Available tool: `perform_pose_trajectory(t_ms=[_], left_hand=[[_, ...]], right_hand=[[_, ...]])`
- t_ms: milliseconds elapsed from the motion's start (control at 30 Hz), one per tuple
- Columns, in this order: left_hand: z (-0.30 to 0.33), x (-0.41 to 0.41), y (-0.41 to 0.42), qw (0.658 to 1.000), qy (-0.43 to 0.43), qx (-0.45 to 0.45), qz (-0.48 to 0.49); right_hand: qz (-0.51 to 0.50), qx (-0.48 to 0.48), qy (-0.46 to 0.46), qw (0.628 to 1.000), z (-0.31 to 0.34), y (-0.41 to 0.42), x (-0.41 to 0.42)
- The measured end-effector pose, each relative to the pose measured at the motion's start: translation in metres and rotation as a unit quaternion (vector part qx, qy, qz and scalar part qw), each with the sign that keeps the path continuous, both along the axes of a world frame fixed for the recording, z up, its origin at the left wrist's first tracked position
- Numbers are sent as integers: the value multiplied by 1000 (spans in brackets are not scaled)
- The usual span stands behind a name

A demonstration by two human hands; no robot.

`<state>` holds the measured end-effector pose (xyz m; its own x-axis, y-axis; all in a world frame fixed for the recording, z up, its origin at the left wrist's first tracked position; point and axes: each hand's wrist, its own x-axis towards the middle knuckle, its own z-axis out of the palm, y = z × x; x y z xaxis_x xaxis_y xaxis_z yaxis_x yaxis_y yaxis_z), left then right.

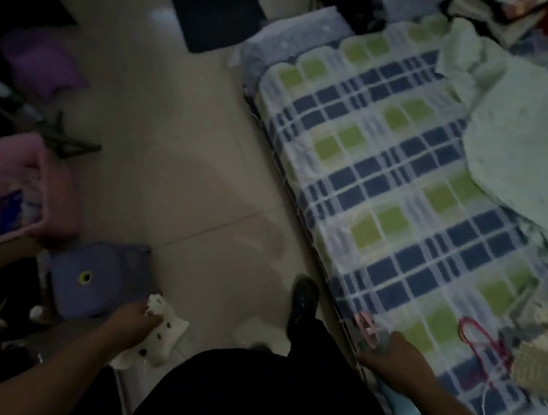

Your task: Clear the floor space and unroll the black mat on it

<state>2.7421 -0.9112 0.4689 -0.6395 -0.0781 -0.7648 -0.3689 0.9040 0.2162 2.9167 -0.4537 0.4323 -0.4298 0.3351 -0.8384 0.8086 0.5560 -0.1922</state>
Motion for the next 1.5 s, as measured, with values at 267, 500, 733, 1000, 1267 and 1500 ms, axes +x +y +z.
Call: perform_pose_trajectory(t_ms=[267,500,733,1000,1267,1500], left_hand=[[16,-39,27,980,52,36,189],[19,-46,17,970,42,4,239],[-5,-91,-26,951,4,19,309],[0,-245,-97,966,-46,40,253],[16,-415,-117,963,46,61,258],[2,-517,-108,971,5,63,229]], right_hand=[[169,-88,-73,979,7,79,-136],[219,-44,-95,970,37,69,-276],[313,-25,26,949,51,-16,-409],[281,17,21,959,49,-102,-517],[223,10,-9,975,49,-110,-599],[170,-10,-50,984,24,-83,-682]])
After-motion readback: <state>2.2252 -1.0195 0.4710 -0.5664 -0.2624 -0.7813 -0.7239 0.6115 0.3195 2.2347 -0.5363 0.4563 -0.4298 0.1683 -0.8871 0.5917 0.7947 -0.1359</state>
